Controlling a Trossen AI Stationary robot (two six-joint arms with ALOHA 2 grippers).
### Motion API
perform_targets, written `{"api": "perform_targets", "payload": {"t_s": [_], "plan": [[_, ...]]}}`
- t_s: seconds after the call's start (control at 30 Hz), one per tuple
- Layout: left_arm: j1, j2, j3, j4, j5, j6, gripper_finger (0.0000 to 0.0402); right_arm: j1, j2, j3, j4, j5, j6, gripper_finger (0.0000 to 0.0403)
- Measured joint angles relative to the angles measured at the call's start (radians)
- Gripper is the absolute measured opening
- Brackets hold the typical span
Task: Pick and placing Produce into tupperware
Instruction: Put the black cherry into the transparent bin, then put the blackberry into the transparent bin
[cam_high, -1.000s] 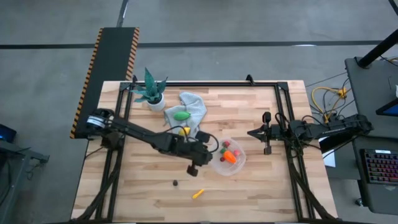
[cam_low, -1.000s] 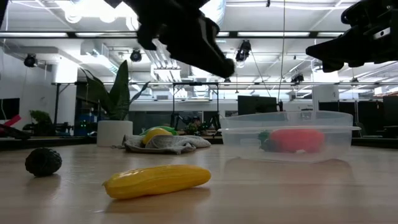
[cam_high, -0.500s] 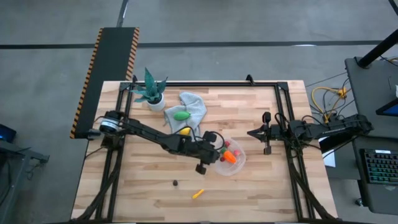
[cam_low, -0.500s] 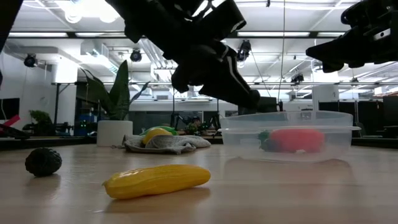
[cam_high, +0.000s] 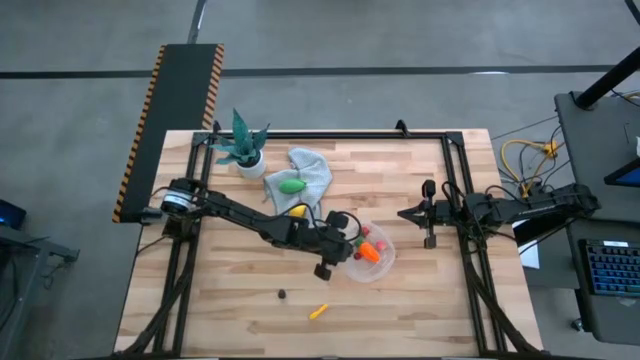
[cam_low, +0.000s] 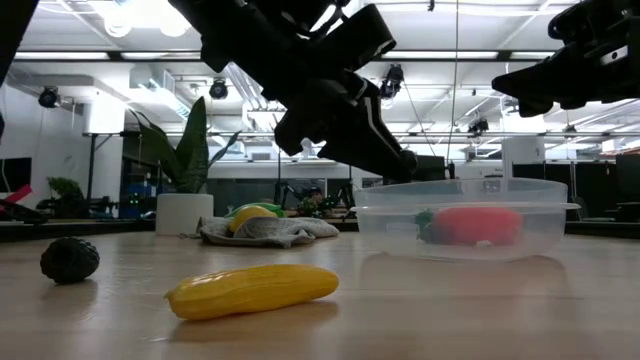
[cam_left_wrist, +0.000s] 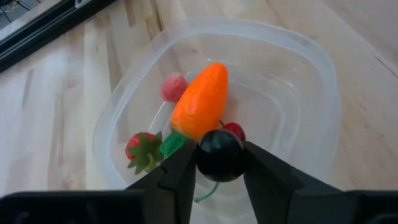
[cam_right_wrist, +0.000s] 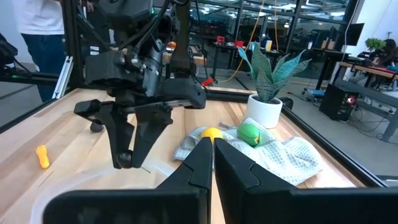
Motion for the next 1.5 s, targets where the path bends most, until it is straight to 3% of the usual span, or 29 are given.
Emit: {"api": "perform_targets", "payload": {"t_s": [0.3,0.5,0.67,0.93,1.03,1.23,1.5], "plan": [[0.0,0.0,0.0,0.0,0.0,0.0,0.0162,0.0,0.0,0.0,-0.006,0.0,0.0,0.0009],[-0.009,-0.025,0.003,-0.038,-0.002,0.002,0.017,0.0,0.0,0.0,-0.024,0.0,0.008,0.0009],[-0.061,-0.132,0.032,-0.266,-0.026,-0.014,0.0171,0.0,-0.001,0.0,-0.028,0.0,0.007,0.0009],[-0.194,-0.302,0.011,-0.551,-0.102,-0.232,0.0171,0.0,0.0,0.0,-0.043,0.001,0.008,0.0009],[-0.261,-0.33,0.001,-0.626,-0.14,-0.213,0.0171,0.0,0.0,0.0,-0.042,0.001,0.008,0.0009],[-0.369,-0.299,-0.008,-0.692,-0.172,-0.212,0.0171,0.0,-0.002,-0.001,-0.041,0.001,0.008,0.0009],[-0.406,-0.204,-0.008,-0.693,-0.053,-0.241,0.0171,0.0,-0.001,-0.001,-0.039,0.001,0.008,0.0009]]}}
